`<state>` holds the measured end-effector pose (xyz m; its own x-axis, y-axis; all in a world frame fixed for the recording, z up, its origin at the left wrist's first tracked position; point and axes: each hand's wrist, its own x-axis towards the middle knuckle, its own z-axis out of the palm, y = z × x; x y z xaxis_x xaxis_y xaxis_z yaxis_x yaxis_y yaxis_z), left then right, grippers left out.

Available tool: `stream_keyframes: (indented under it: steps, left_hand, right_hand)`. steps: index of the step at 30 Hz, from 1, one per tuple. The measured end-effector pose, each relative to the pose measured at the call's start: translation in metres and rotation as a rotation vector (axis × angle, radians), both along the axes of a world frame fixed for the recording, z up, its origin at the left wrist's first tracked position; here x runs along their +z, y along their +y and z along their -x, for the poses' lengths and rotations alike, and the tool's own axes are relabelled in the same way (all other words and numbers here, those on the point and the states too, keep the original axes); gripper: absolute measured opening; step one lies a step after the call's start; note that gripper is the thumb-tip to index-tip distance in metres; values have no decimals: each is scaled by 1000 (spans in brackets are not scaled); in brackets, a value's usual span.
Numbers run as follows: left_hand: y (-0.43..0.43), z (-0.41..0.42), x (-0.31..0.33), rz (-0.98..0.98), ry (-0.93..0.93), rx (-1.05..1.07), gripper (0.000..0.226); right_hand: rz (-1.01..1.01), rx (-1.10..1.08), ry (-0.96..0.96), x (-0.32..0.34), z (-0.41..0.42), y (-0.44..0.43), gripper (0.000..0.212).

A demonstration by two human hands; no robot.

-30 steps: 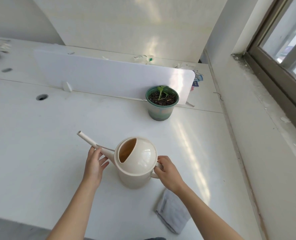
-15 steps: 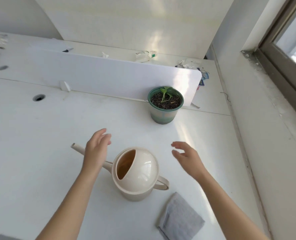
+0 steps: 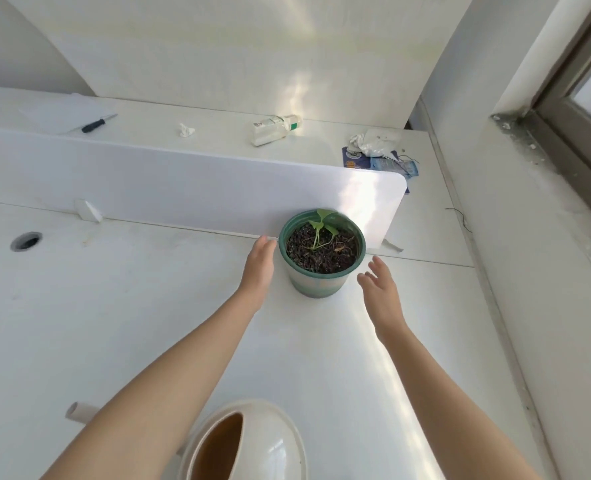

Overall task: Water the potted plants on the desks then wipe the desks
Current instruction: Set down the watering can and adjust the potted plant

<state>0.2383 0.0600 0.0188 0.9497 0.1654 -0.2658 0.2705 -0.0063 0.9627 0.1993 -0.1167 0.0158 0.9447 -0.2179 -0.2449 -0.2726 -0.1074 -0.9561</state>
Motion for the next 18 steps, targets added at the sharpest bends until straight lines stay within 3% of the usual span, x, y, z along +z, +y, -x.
stream_keyframes:
  steps: [6,10,15,18]
  left_hand:
    - [-8,-37,-30,61,42,-90,76]
    - [-20,-28,-21,104,12,-63,57]
    - [-28,-4,-33,140,-3,-83,68]
    - [-24,4,-37,140,9,-74,58]
  right_hand:
    - [-146,-8,-110,-15,-19,8,41]
    - [-124,-13,-144,-27,-22,9,42]
    - [-108,56,-133,-15,-36,2,39]
    - [-134,-47,-69,-12,-39,-3,43]
